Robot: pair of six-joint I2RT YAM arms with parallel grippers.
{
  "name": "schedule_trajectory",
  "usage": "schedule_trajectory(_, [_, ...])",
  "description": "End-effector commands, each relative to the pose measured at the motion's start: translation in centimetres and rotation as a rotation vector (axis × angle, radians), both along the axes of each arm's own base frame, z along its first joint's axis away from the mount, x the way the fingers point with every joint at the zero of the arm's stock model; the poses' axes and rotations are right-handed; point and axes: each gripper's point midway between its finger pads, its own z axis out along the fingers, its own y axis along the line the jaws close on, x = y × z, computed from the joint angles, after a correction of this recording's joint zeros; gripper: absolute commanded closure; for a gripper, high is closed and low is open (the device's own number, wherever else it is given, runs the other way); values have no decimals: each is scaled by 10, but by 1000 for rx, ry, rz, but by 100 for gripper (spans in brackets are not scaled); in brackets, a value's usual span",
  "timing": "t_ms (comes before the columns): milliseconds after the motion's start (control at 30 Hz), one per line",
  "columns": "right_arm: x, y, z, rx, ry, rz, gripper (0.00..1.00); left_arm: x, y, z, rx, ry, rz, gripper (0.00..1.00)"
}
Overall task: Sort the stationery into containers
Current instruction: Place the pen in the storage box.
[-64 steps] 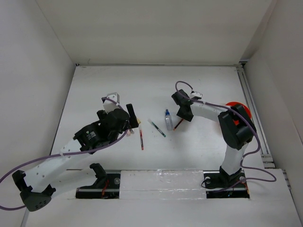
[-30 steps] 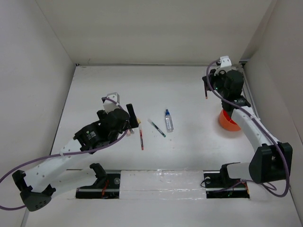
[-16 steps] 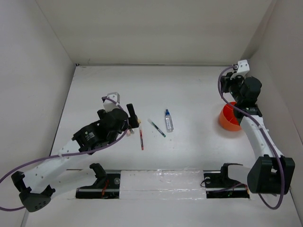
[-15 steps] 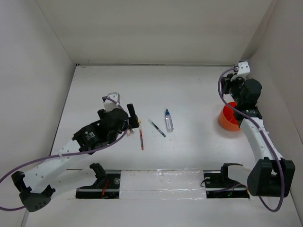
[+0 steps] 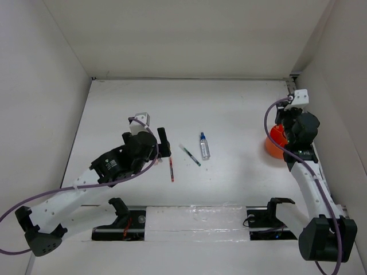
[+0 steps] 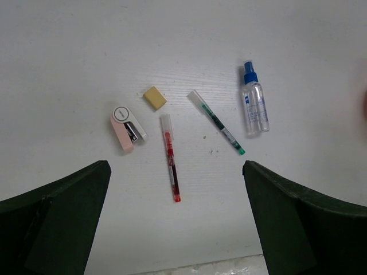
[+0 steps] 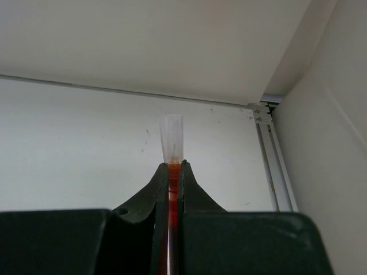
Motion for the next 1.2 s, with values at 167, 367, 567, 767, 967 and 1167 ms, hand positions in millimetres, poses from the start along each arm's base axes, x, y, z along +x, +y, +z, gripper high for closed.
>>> schedule_trajectory(167, [-5,-17,15,-2,-63,-106,100,-4,-1,15,-55,-48,-35,0])
schedule_trajectory(367, [-3,-13,3,-41,-51,-80,100,-7,2,22,-86,-73,-35,0])
schedule_trajectory(567, [10,-22,-22,-51,36,-98,100,-9,6,28,-101,-94,-39,0])
schedule_trajectory(767, [19,-32,-44,-85,132,-68,100,-11,8,29,-110,-102,-39,0])
schedule_trajectory(967, [19,-35,-54,-94,158,-66,100,-11,8,29,-110,-101,-39,0])
schedule_trajectory(1167, [15,-29,-62,-79,176,-36,100,-12,12,34,-121,-117,-31,0])
